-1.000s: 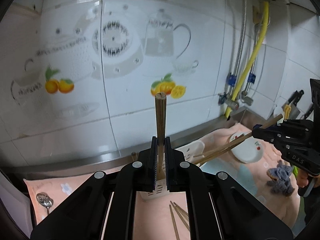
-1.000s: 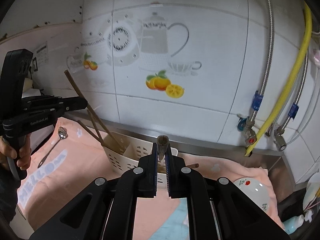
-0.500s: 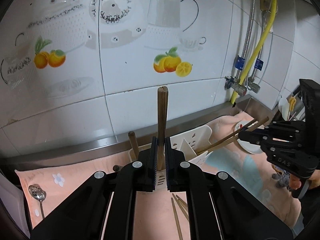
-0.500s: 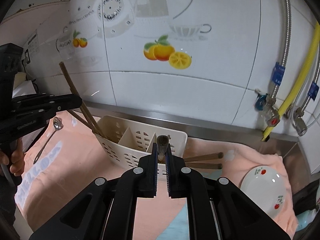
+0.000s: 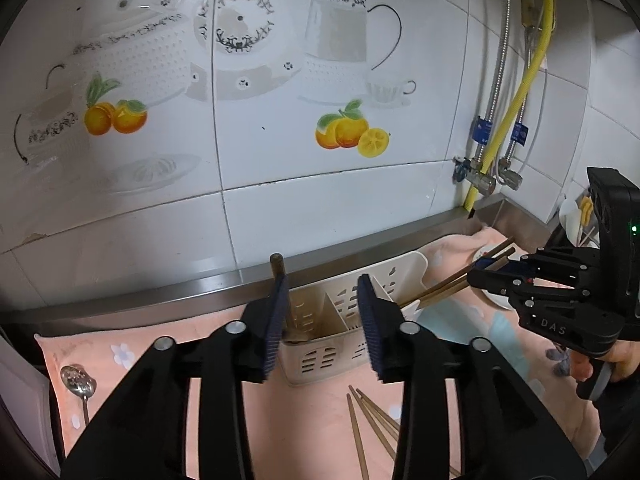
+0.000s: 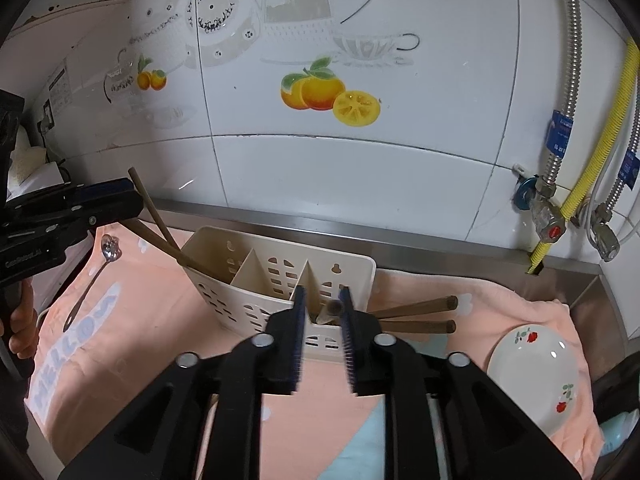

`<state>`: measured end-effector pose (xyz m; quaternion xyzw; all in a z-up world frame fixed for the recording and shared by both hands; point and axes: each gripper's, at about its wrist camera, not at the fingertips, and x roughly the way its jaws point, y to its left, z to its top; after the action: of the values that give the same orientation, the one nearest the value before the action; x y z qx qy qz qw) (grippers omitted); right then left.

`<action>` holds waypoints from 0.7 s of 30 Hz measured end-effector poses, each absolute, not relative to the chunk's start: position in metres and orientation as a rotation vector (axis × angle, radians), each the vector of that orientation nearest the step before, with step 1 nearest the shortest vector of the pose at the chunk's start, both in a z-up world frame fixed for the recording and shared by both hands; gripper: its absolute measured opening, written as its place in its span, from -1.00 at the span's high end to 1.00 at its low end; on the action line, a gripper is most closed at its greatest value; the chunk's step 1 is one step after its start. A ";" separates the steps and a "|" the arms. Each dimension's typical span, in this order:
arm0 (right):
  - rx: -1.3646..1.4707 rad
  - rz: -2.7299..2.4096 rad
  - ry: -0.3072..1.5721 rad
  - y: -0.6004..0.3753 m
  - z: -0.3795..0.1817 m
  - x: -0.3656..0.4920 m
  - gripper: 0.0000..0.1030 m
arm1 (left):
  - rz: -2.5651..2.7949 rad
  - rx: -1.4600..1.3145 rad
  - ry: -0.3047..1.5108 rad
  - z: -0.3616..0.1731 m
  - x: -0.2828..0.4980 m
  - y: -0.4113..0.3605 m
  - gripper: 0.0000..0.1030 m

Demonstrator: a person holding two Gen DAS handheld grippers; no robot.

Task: Organize utensils
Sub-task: 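Open the left tool over the holder while the right tool opens too, then move both open tools back down to the remaining chopsticks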

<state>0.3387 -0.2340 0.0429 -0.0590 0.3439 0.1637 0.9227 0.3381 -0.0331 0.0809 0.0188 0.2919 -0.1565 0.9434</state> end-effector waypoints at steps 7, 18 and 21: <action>-0.123 0.322 0.674 -0.235 0.050 0.326 0.10 | -0.297 0.033 0.578 0.082 0.326 -0.026 -0.20; -0.138 0.309 0.631 -0.235 0.052 0.300 -0.40 | -0.257 0.013 0.571 0.075 0.303 -0.011 -0.79; -0.135 0.305 0.620 -0.237 0.049 0.292 -0.57 | -0.236 0.020 0.567 0.072 0.296 -0.008 -0.90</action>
<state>0.2920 -0.2367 0.0491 -0.0663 0.3037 0.1493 0.9387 0.2963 -0.0078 0.0716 0.0099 0.2792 -0.1162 0.9531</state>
